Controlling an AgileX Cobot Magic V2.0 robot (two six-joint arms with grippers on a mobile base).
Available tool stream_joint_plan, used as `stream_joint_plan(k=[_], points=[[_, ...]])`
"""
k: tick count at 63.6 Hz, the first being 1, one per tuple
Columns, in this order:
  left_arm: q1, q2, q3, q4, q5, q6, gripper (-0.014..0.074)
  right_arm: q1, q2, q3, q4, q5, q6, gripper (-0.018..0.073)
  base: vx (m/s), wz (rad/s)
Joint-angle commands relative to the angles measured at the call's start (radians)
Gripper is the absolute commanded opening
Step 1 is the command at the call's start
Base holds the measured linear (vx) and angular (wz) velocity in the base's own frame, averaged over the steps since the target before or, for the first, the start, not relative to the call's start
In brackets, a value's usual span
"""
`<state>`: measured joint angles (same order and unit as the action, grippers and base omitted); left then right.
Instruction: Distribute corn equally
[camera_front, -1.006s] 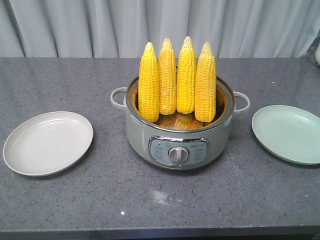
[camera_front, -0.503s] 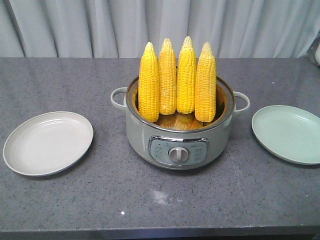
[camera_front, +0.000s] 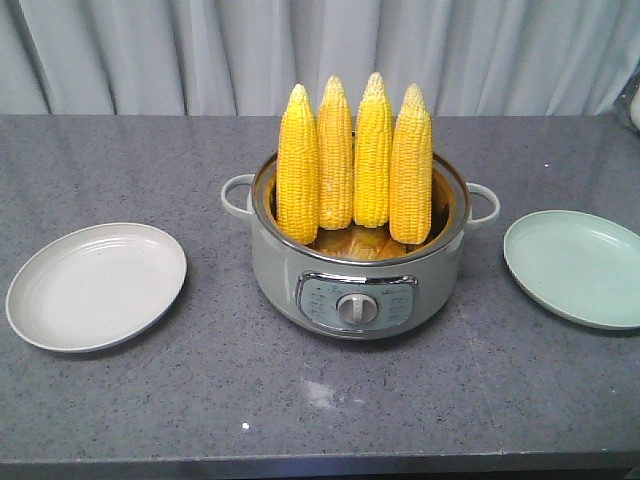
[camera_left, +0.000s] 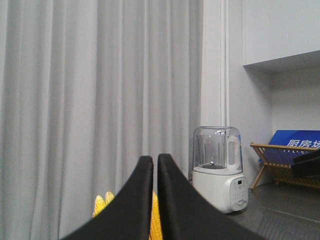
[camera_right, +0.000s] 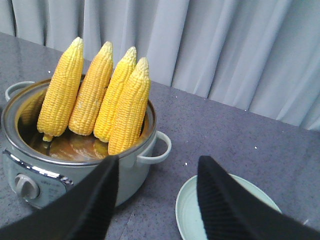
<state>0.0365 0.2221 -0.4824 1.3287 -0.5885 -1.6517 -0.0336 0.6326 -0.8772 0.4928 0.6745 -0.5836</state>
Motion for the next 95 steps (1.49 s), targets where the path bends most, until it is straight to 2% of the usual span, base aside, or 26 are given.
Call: stream_joint_plan(k=[1, 6, 23, 32, 39, 55, 64, 72, 86, 95], points=[[-0.001, 0.02, -0.033, -0.027, -0.001, -0.013, 0.0066, -0.007, 0.007, -0.028, 0.035, -0.104, -0.018, 0.05, 0.0, 0.0], [-0.001, 0.02, -0.033, -0.027, -0.001, -0.013, 0.0112, -0.007, 0.007, -0.028, 0.036, -0.11, -0.017, 0.053, 0.0, 0.0], [-0.001, 0.042, -0.033, 0.017, 0.01, -0.014, 0.0349, -0.007, 0.013, -0.028, 0.082, -0.108, -0.014, 0.0529, 0.0, 0.0], [-0.001, 0.128, -0.035, 0.017, 0.001, -0.014, 0.0454, -0.007, 0.067, -0.038, 0.133, -0.115, -0.026, 0.0529, 0.0, 0.0], [-0.001, 0.232, -0.07, 0.017, -0.008, -0.013, 0.0503, -0.007, 0.178, -0.106, 0.205, -0.09, -0.087, 0.0529, 0.0, 0.0], [-0.001, 0.475, -0.271, 0.017, -0.052, 0.004, 0.0517, 0.005, 0.569, -0.434, 0.47, 0.071, -0.346, 0.0554, 0.0, 0.0], [-0.001, 0.55, -0.32, 0.017, -0.073, 0.004, 0.0517, 0.053, 0.797, -0.629, 0.449, 0.08, -0.36, 0.0594, 0.0, 0.0], [-0.001, 0.571, -0.321, 0.026, -0.076, 0.004, 0.0517, 0.106, 0.957, -0.728, 0.447, 0.064, -0.362, 0.0597, 0.0, 0.0], [-0.001, 0.578, -0.321, 0.026, -0.076, 0.004, 0.0517, 0.147, 1.094, -0.765, 0.447, -0.079, -0.362, 0.0594, 0.0, 0.0], [-0.001, 0.578, -0.321, 0.027, -0.076, 0.004, 0.0517, 0.152, 1.121, -0.765, 0.445, -0.11, -0.362, 0.0594, 0.0, 0.0]])
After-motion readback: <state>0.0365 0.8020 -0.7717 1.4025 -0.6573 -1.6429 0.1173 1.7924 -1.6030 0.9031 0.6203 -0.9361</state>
